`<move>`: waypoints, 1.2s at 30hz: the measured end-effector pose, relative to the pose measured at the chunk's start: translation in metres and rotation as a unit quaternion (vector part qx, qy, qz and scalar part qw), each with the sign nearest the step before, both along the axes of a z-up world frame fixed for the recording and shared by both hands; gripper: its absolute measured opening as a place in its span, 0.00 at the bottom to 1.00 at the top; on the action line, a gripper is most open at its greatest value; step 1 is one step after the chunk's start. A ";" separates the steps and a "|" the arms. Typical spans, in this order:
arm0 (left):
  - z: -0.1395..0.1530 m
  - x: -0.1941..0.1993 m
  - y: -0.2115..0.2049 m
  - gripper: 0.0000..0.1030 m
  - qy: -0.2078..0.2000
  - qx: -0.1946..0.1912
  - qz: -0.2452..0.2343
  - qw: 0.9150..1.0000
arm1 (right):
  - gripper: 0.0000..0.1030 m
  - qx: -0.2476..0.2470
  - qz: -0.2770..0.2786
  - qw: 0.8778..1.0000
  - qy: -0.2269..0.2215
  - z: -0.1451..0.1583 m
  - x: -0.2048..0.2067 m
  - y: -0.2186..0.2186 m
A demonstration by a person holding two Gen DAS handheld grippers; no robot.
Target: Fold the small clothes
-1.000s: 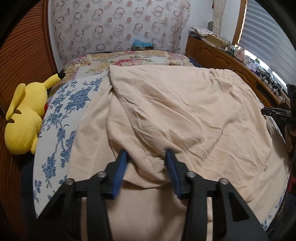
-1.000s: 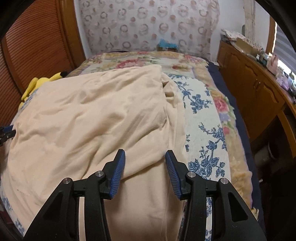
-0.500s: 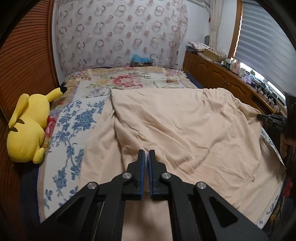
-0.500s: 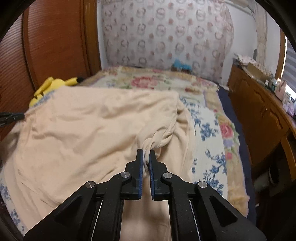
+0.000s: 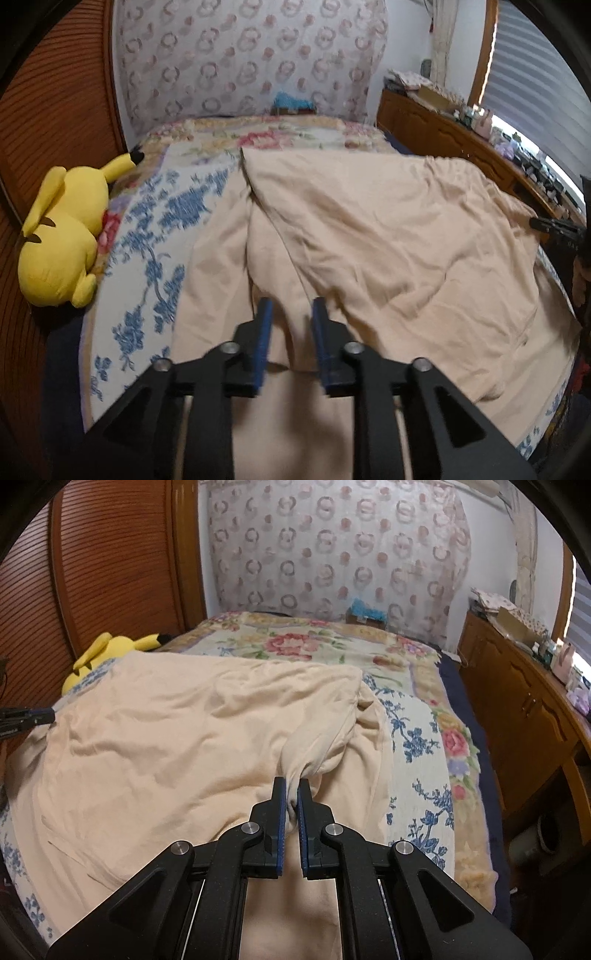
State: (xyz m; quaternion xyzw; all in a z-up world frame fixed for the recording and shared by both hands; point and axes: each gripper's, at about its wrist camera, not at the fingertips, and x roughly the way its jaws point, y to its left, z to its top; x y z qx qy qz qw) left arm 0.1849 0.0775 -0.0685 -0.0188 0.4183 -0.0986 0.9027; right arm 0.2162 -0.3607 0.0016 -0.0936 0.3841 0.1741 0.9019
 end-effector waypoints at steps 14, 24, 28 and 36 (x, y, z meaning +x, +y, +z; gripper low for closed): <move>0.015 -0.014 0.003 0.00 -0.024 -0.012 0.000 1.000 | 0.02 0.005 0.000 1.000 -0.003 -0.002 -0.003 -0.005; 0.066 -0.069 0.035 0.00 -0.093 -0.041 0.006 0.995 | 0.02 0.020 0.014 0.999 -0.040 0.045 -0.054 -0.016; 0.069 -0.088 0.047 0.00 -0.098 -0.051 0.009 0.994 | 0.02 0.020 0.017 0.999 -0.037 0.052 -0.079 -0.022; 0.082 -0.108 0.071 0.00 -0.113 -0.077 0.028 0.990 | 0.02 0.023 0.021 0.999 -0.037 0.073 -0.131 -0.033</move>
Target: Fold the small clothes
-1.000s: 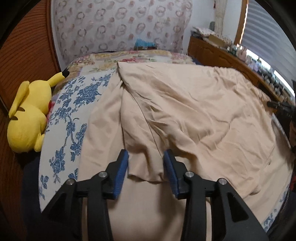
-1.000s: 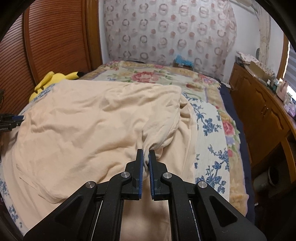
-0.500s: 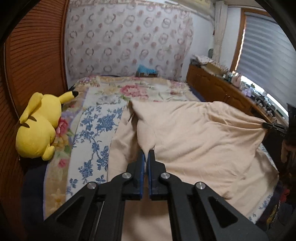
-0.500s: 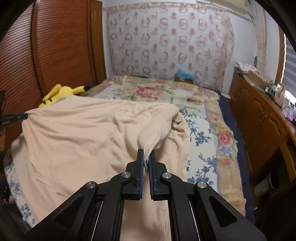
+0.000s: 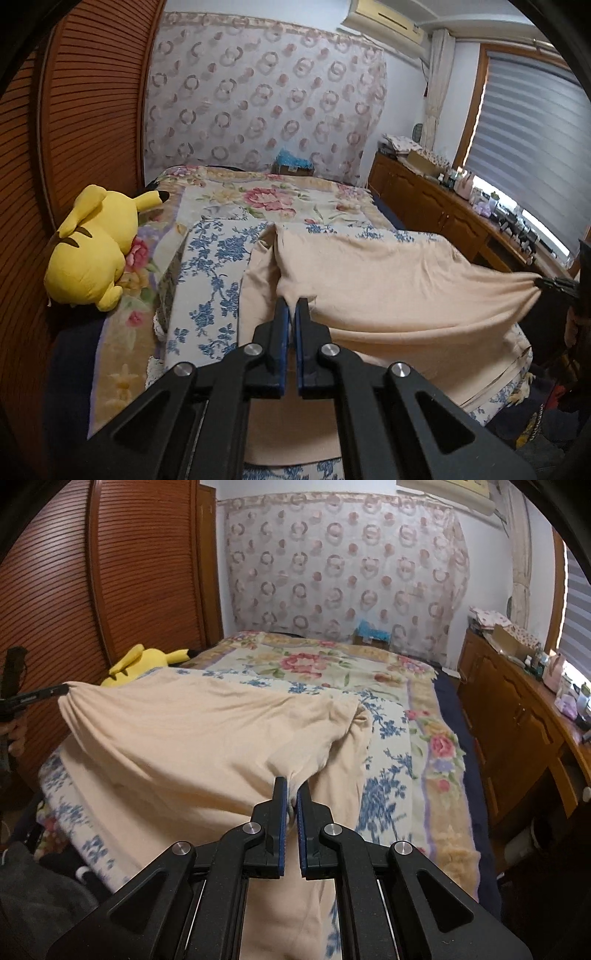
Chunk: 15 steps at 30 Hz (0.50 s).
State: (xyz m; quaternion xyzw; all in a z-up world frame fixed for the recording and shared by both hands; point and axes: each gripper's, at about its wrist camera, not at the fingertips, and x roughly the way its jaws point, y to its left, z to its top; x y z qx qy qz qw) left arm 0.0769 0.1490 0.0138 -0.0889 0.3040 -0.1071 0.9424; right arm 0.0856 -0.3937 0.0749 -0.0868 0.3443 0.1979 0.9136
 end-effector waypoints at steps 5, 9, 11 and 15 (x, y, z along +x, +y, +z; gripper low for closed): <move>-0.023 0.004 -0.005 0.00 0.033 0.037 0.006 0.999 | 0.02 0.015 -0.003 1.000 0.006 0.005 -0.023 -0.011; -0.066 0.010 -0.015 0.00 0.083 0.065 0.003 0.994 | 0.02 -0.004 -0.009 0.999 0.050 -0.034 -0.022 -0.009; -0.077 0.007 -0.019 0.02 0.097 0.068 0.005 0.993 | 0.02 -0.019 -0.011 0.997 0.072 -0.059 -0.021 -0.005; -0.088 0.000 -0.023 0.10 0.106 0.079 0.010 0.991 | 0.05 -0.019 -0.026 0.995 0.093 -0.083 -0.023 -0.009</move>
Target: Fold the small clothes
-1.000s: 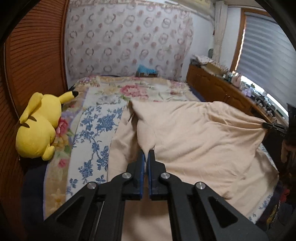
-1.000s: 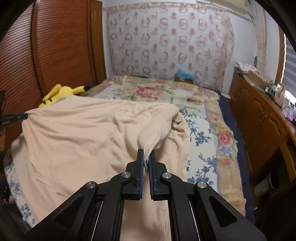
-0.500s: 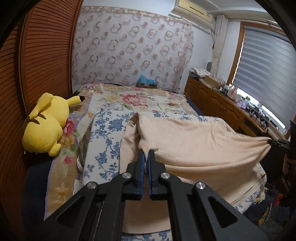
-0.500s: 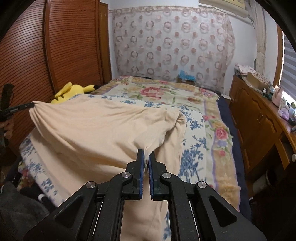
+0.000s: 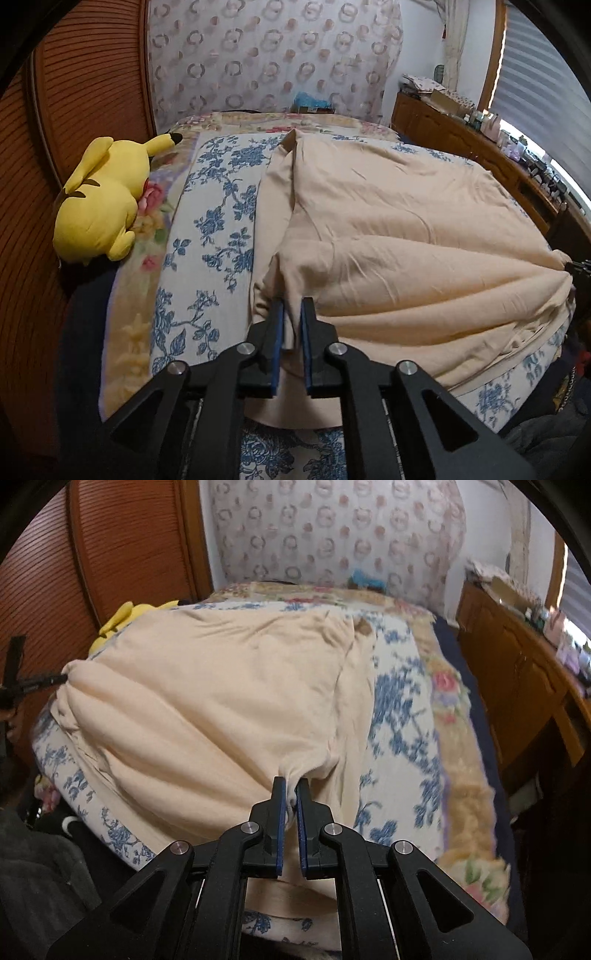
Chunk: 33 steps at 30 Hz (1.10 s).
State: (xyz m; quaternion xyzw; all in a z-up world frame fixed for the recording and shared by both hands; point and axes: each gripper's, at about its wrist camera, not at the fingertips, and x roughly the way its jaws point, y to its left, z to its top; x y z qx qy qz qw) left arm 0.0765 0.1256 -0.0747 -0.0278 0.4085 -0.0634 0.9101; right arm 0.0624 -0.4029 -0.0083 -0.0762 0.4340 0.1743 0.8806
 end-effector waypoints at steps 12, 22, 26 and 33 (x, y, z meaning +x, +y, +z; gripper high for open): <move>0.001 -0.013 0.010 0.42 -0.001 -0.015 0.015 1.000 | 0.40 0.007 -0.016 0.998 -0.056 0.027 -0.001 0.005; -0.012 -0.009 0.004 0.42 0.021 -0.014 0.025 0.999 | 0.51 0.024 0.026 0.999 -0.033 -0.011 0.022 0.067; -0.012 -0.009 0.003 0.42 0.017 -0.015 0.028 0.999 | 0.51 0.012 0.029 0.999 -0.018 -0.029 0.027 0.084; -0.014 -0.010 0.005 0.42 0.011 -0.021 0.034 0.999 | 0.56 -0.009 0.016 0.999 -0.040 -0.042 0.020 0.094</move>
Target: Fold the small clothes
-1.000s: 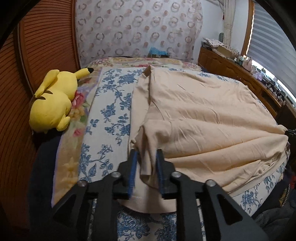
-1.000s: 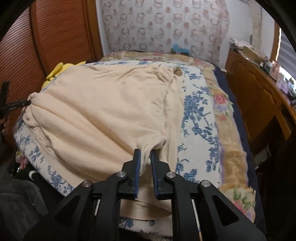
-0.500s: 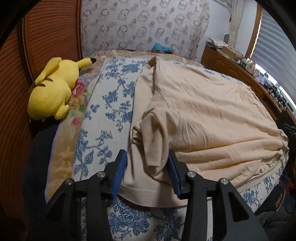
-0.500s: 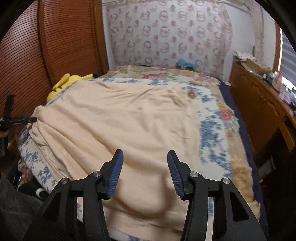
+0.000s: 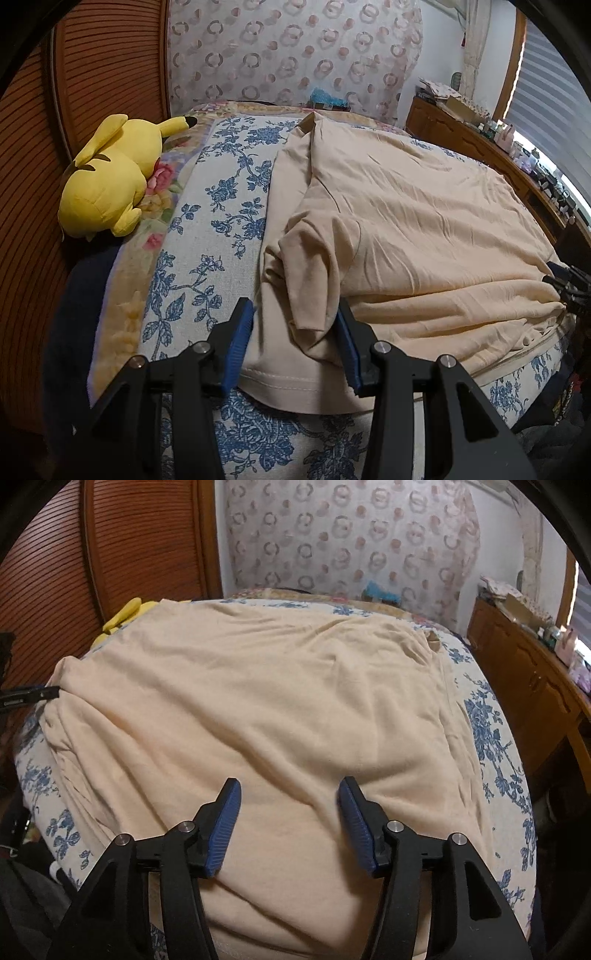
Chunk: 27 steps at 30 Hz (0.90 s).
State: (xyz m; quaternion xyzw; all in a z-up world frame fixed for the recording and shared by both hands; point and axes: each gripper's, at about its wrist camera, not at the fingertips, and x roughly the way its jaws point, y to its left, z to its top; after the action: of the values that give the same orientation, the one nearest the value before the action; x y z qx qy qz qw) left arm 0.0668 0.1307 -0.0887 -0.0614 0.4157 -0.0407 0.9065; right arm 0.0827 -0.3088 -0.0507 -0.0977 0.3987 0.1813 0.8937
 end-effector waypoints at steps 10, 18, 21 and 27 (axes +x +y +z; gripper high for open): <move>-0.001 0.000 0.000 0.42 -0.005 -0.017 0.005 1.000 | 0.68 -0.008 -0.016 1.000 -0.015 -0.003 -0.003 0.001; 0.019 0.000 -0.024 0.03 -0.021 -0.047 -0.041 0.998 | 0.68 -0.005 -0.016 1.000 -0.020 -0.002 -0.005 0.001; 0.049 0.002 -0.053 0.03 -0.050 -0.054 -0.080 0.994 | 0.68 -0.001 -0.014 1.000 -0.015 0.000 -0.006 -0.003; 0.104 0.019 -0.137 0.03 -0.098 -0.068 -0.183 0.976 | 0.67 0.021 -0.035 0.999 -0.012 0.014 -0.018 -0.035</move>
State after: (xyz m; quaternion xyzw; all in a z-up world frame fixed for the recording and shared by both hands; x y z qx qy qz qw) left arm 0.0859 -0.0058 0.0158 -0.0412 0.3254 -0.2397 0.9138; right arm 0.0649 -0.3441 -0.0368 -0.0675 0.3874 0.1573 0.9059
